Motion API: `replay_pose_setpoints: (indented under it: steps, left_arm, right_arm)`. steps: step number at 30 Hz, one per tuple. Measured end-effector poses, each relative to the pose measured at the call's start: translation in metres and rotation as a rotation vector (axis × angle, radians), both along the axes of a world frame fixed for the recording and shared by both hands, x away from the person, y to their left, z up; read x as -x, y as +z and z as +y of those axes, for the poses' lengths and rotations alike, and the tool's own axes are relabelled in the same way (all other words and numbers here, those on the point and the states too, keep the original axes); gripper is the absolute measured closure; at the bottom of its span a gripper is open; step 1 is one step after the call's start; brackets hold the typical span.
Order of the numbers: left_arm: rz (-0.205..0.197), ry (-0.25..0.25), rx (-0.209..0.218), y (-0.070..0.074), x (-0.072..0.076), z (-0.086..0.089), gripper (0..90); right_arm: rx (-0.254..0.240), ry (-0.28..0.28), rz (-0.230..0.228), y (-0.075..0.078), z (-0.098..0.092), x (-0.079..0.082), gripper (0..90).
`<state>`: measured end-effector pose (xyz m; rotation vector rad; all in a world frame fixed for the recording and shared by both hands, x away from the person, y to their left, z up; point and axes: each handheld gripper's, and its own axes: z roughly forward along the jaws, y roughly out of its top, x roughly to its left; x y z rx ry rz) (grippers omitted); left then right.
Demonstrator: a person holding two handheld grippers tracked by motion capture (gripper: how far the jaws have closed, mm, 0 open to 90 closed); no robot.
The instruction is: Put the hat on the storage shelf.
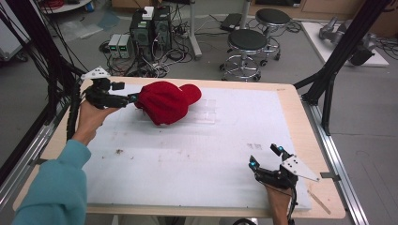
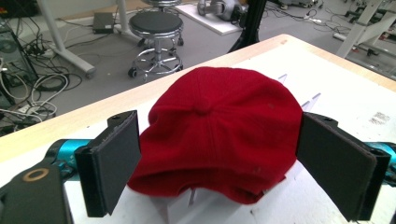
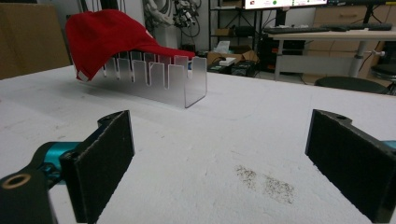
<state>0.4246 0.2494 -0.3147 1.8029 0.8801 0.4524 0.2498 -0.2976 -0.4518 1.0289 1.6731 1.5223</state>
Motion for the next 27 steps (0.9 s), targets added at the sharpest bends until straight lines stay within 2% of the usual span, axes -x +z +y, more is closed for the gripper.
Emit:
replay_pose_setpoints:
  steps: [7, 9, 13, 17, 21, 23, 27]
  left_arm:
    - [0.048, -0.034, -0.051, -0.007, -0.019, -0.018, 13.7]
    - [0.069, -0.034, -0.052, -0.013, -0.024, -0.022, 13.6]
    - [0.121, -0.020, -0.114, -0.025, -0.032, -0.026, 13.3]
    - [0.122, -0.018, -0.088, -0.030, -0.037, -0.029, 13.3]
    - [0.149, -0.011, -0.102, -0.037, -0.042, -0.030, 13.3]
    - [0.157, -0.013, -0.093, -0.039, -0.044, -0.031, 13.4]
    - [0.153, -0.015, -0.108, -0.042, -0.045, -0.034, 15.3]
  right_arm:
    - [0.001, 0.000, -0.003, 0.000, 0.000, 0.000, 6.8]
    - [0.001, -0.001, -0.003, 0.000, 0.000, 0.000, 6.8]
    - [0.002, -0.002, -0.009, 0.000, -0.001, 0.000, 6.8]
    - [0.004, 0.000, -0.014, 0.000, 0.000, 0.000, 6.8]
    - [0.003, -0.002, -0.009, 0.000, -0.001, 0.000, 6.8]
    - [0.002, -0.002, -0.009, 0.000, -0.001, 0.000, 6.8]
    - [0.002, -0.001, -0.009, 0.000, -0.001, 0.000, 6.8]
